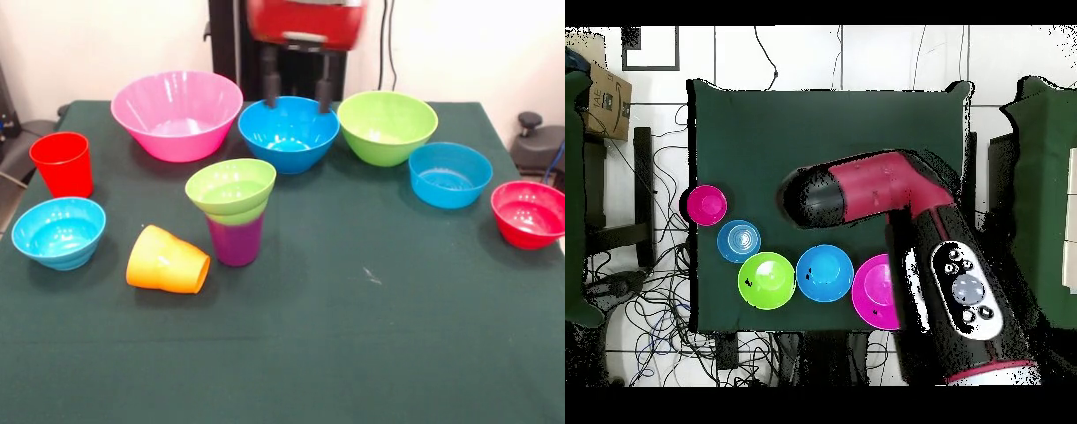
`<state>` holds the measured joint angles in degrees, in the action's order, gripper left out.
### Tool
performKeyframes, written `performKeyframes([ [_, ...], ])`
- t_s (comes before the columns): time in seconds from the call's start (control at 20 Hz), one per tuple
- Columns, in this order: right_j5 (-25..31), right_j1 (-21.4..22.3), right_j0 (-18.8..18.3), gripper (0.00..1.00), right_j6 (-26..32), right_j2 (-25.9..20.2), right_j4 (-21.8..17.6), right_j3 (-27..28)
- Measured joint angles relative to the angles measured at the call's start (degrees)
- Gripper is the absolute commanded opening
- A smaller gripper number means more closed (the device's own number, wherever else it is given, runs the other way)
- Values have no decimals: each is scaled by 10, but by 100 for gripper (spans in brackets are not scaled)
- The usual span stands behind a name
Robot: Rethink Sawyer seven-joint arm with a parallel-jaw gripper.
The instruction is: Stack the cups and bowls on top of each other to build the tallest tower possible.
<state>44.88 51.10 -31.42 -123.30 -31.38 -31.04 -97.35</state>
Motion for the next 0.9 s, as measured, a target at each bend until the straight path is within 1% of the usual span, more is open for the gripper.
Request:
performKeyframes([
  [0.05,0,0,26,100,-2,8,1,0],
  [0.25,0,-3,62,100,-7,23,1,0],
  [0.3,0,-7,89,100,-15,37,1,1],
  [0.4,0,-13,120,100,-29,55,1,2],
  [0.5,-1,-17,137,100,-40,66,1,2],
  [0.7,-18,-38,189,100,-86,103,1,4],
  [0.8,-41,-55,216,100,-121,126,1,4],
  [0.9,-57,-67,228,100,-140,138,1,4],
])
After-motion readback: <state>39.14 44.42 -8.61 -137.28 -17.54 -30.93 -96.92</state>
